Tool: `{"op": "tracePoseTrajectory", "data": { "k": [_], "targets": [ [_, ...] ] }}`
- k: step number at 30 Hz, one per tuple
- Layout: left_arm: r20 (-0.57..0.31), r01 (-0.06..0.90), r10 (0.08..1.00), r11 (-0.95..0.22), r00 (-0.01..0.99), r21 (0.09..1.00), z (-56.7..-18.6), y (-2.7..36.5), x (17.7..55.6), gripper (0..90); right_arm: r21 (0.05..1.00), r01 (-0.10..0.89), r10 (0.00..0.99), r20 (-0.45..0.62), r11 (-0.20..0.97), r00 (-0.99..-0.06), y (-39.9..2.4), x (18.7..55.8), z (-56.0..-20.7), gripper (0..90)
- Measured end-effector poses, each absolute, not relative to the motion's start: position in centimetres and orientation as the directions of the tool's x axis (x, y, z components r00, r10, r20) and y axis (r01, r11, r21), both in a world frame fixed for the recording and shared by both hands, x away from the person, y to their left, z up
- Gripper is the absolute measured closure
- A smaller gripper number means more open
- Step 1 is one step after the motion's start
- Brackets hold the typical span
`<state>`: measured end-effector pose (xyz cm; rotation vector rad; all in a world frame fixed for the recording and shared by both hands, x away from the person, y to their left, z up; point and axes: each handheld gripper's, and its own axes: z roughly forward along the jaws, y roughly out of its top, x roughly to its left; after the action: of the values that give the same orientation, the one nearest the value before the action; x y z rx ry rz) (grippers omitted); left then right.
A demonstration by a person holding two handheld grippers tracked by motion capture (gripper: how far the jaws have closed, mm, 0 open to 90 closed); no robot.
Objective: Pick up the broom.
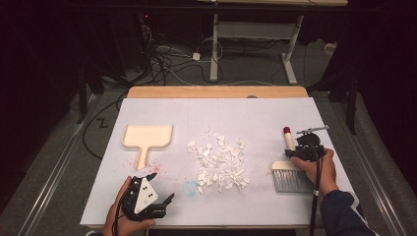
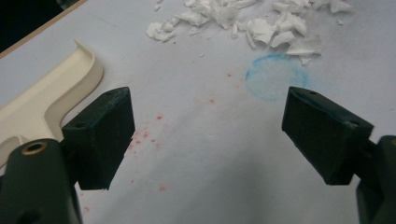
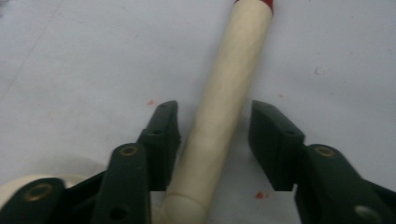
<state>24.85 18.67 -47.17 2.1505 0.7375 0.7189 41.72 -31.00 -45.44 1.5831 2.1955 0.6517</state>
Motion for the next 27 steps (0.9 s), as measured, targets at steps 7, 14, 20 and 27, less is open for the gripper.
{"op": "tracePoseTrajectory", "data": {
  "k": [7, 14, 20, 27],
  "targets": [
    [0.258, 0.274, 0.683, -0.567, 0.683, 0.777, -47.2, 18.6, 24.7, 16.4, 0.554, 0.775, 0.940, -0.040, 0.304, -0.340, -30.6, 41.5, -45.4, 71.3],
    [0.246, 0.278, 0.680, -0.563, 0.690, 0.778, -47.2, 18.6, 24.8, 16.4, 0.573, 0.749, 0.925, -0.044, 0.333, -0.377, -30.8, 41.4, -45.5, 71.8],
    [0.232, 0.286, 0.681, -0.558, 0.695, 0.779, -47.2, 18.8, 24.6, 16.9, 0.611, 0.711, 0.911, -0.042, 0.348, -0.410, -31.0, 40.3, -44.5, 72.0],
    [0.206, 0.301, 0.695, -0.533, 0.689, 0.791, -47.0, 18.6, 24.6, 17.1, 0.706, 0.626, 0.894, -0.024, 0.332, -0.447, -31.3, 37.9, -42.2, 72.1]
  ]
}}
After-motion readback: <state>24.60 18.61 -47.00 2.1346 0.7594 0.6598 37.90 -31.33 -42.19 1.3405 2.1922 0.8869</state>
